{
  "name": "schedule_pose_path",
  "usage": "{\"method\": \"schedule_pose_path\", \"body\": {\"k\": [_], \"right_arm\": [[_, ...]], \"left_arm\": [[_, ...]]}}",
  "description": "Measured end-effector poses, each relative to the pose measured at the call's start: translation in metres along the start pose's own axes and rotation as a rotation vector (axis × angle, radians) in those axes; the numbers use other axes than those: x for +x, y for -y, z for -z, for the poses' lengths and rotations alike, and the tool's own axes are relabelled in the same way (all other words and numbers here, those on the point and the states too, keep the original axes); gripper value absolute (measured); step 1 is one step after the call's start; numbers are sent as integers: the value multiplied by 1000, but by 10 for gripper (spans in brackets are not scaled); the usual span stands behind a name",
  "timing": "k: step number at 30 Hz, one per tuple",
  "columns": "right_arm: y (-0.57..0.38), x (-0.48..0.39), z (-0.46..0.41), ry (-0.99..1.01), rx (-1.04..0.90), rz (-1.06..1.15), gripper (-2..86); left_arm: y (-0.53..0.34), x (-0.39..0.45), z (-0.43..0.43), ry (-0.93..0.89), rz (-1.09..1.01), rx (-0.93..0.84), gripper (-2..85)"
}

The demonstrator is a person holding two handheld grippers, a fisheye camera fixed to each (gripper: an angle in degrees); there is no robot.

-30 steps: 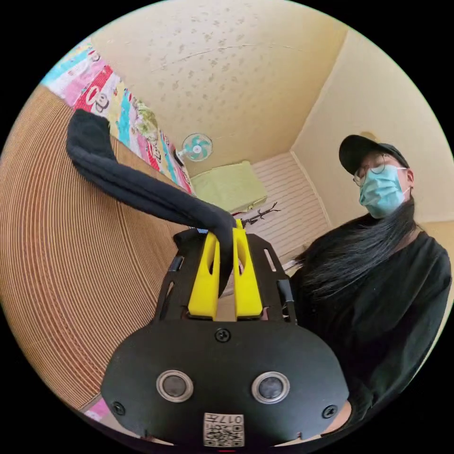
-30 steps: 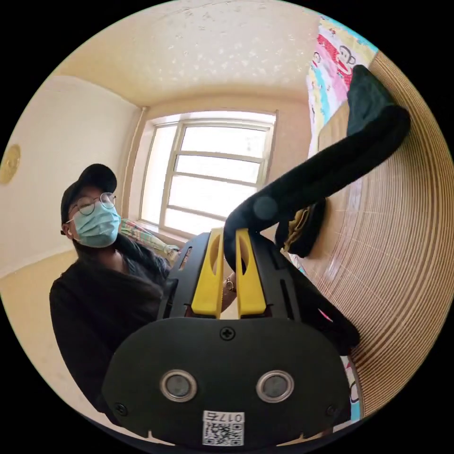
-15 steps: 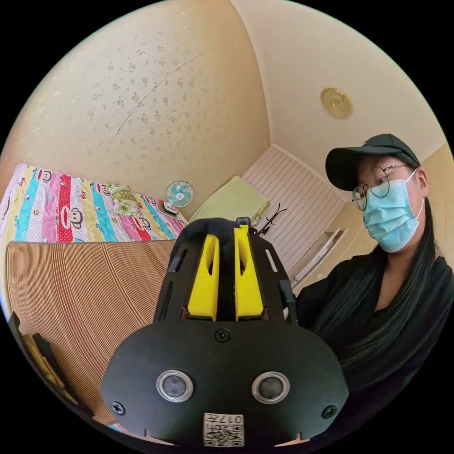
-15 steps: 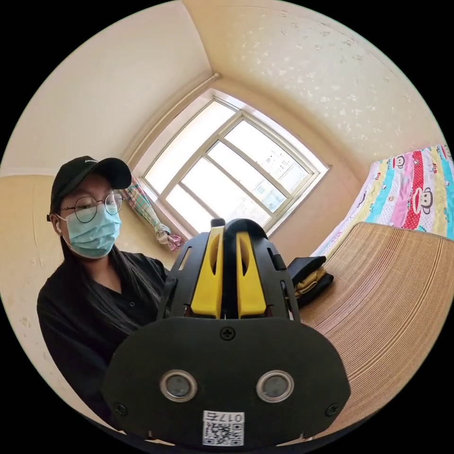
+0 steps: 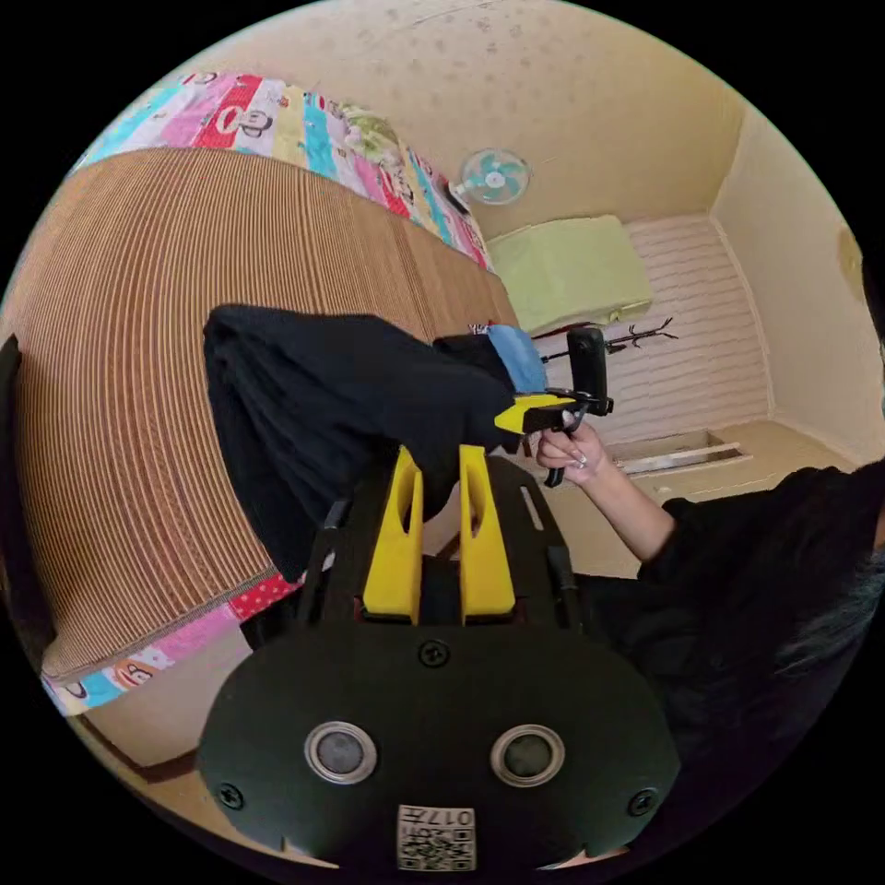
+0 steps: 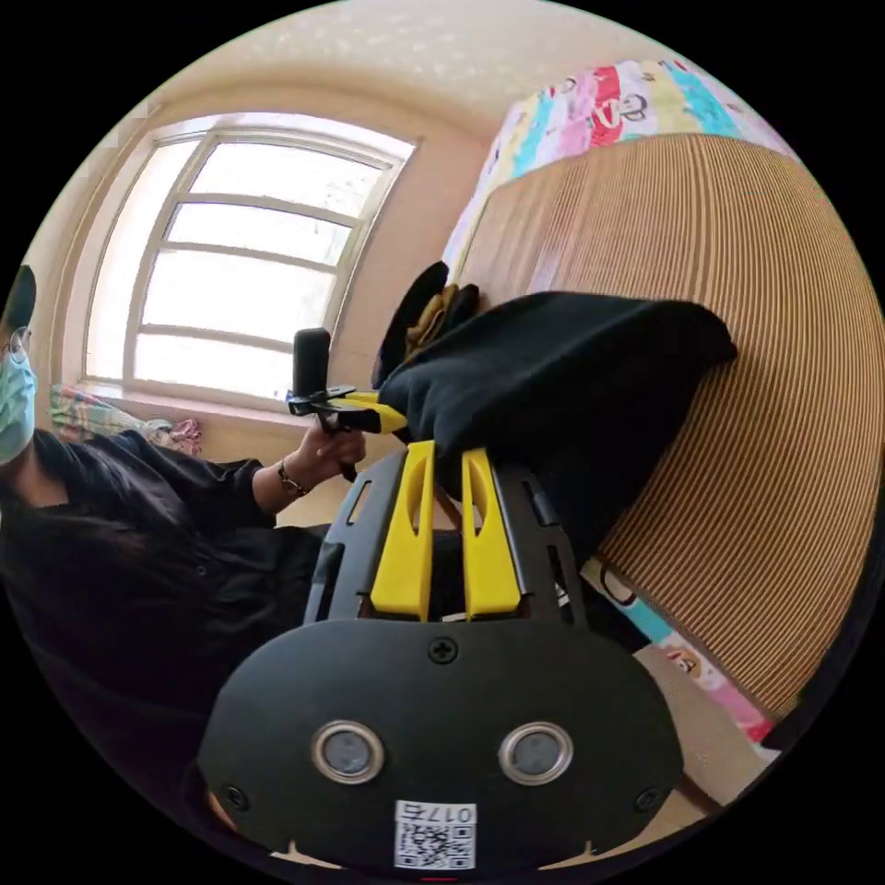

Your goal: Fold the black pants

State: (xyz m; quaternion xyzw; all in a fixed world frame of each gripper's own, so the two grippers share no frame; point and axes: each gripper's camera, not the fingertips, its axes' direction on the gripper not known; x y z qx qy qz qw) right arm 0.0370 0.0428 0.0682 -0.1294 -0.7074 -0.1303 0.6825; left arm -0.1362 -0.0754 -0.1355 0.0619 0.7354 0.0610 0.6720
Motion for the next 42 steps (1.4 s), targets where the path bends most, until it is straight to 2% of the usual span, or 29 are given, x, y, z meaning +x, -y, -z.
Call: {"method": "schedule_pose_path", "body": {"k": [1, 3, 5, 7, 10, 14, 17, 20, 23, 26, 28, 31, 34, 37, 40, 42], "right_arm": [[-7, 14, -15, -8, -47, -62, 69], [-24, 43, -47, -56, -152, -188, 104], [-21, 46, -39, -45, -69, -205, 122], [-8, 48, -18, -15, 77, -225, 137], [30, 61, 6, -5, 245, -240, 164], [103, 90, -16, 42, 191, -256, 181], [144, 86, -37, -46, 98, -282, 176], [177, 59, -45, -98, 81, -238, 163], [225, 38, -72, -30, 82, -223, 153], [289, 2, -114, 6, 101, -201, 150], [329, -22, -142, 27, 106, -204, 150], [391, -62, -192, 24, 40, -186, 154], [424, -90, -211, -78, -82, -143, 158], [417, -101, -182, -72, -139, -78, 147], [371, -101, -122, -103, -145, -61, 108], [316, -92, -54, -165, -77, -92, 104]], "left_arm": [[-13, -20, -32, 16, 71, -113, 115], [-26, -44, -57, 67, 157, -199, 165], [-26, -60, -54, 35, 198, -149, 173], [-10, -79, -35, -36, 224, 3, 172], [30, -102, -31, 10, 224, 84, 176], [78, -134, -67, -48, 254, 36, 183], [94, -151, -94, -120, 284, 27, 166], [90, -157, -84, -84, 301, 91, 147], [67, -166, -43, 23, 350, 224, 141], [25, -170, 28, 183, 394, 431, 131], [-20, -157, 90, 363, 424, 612, 122], [-65, -140, 138, 472, 455, 749, 121], [-84, -114, 148, 536, 427, 816, 123], [-74, -77, 121, 639, 350, 772, 123], [-51, -24, 79, 790, 233, 711, 116], [-35, 8, 50, 882, 177, 716, 109]]}}
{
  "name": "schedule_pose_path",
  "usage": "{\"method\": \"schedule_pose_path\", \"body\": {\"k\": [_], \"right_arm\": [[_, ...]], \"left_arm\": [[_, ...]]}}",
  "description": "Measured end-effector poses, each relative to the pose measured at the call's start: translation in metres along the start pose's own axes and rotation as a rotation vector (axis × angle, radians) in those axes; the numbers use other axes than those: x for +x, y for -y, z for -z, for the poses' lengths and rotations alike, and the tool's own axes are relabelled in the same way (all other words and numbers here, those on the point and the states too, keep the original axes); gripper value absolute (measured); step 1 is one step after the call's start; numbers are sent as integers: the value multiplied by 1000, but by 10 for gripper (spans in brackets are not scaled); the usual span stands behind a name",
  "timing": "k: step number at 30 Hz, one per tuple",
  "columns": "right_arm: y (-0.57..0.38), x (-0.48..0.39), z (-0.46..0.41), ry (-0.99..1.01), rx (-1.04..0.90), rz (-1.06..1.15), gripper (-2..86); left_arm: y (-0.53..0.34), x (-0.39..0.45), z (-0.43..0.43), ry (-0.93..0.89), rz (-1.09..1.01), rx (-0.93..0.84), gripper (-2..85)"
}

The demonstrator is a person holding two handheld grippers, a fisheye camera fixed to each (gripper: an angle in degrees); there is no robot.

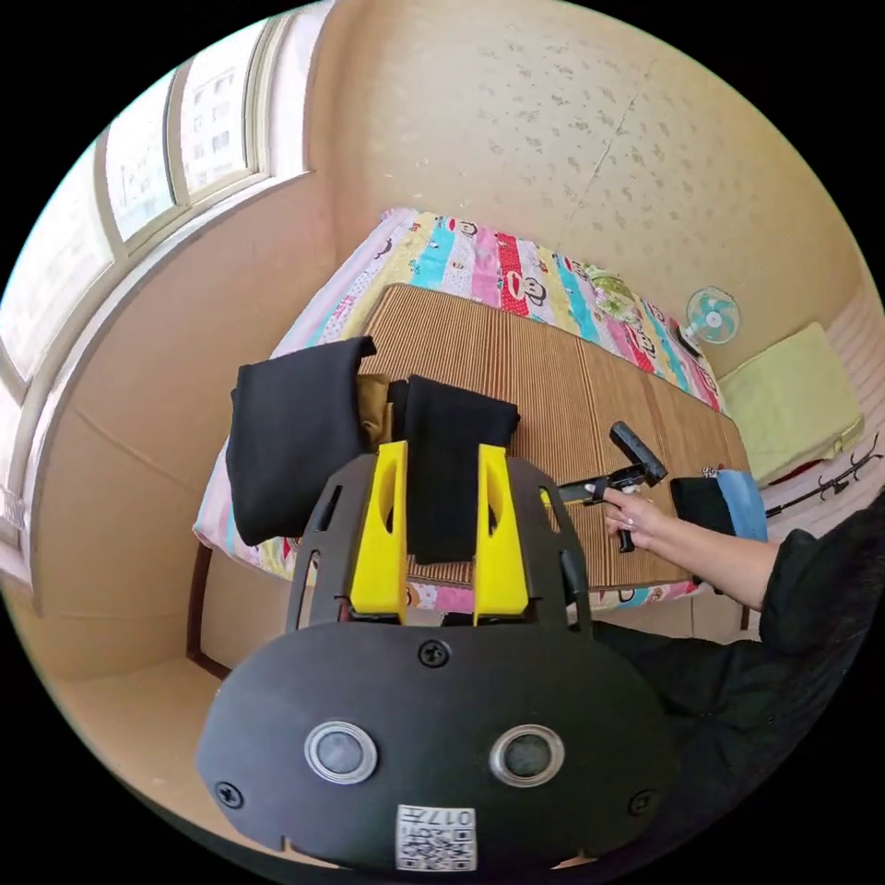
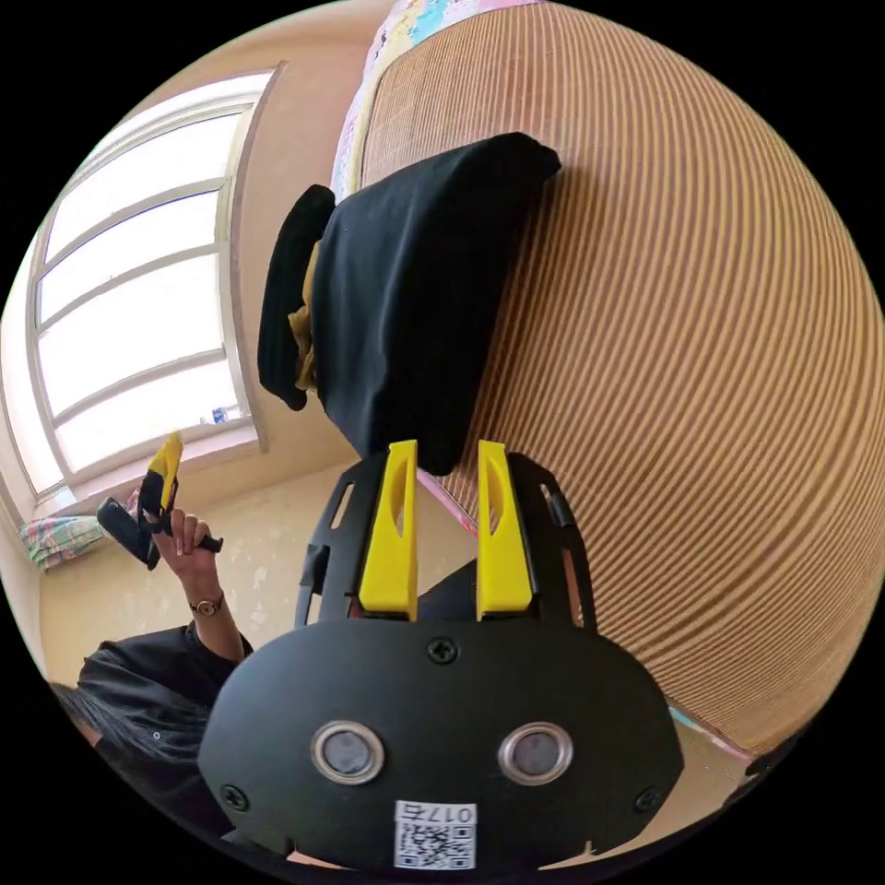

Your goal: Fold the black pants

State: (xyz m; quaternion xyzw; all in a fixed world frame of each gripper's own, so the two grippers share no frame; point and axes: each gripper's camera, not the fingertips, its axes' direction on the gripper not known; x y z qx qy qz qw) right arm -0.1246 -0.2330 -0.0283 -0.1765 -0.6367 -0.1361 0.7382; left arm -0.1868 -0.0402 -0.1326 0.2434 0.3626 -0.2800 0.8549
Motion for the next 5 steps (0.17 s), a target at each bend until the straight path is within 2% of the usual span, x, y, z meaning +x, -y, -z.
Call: {"method": "schedule_pose_path", "body": {"k": [2, 5], "right_arm": [[-52, 26, 54, -57, 88, -49, 103], [-140, 84, 145, -182, 234, -217, 107]], "left_arm": [[2, 42, -4, -21, -59, 33, 83], [13, 108, -26, -166, -143, 48, 42]]}}
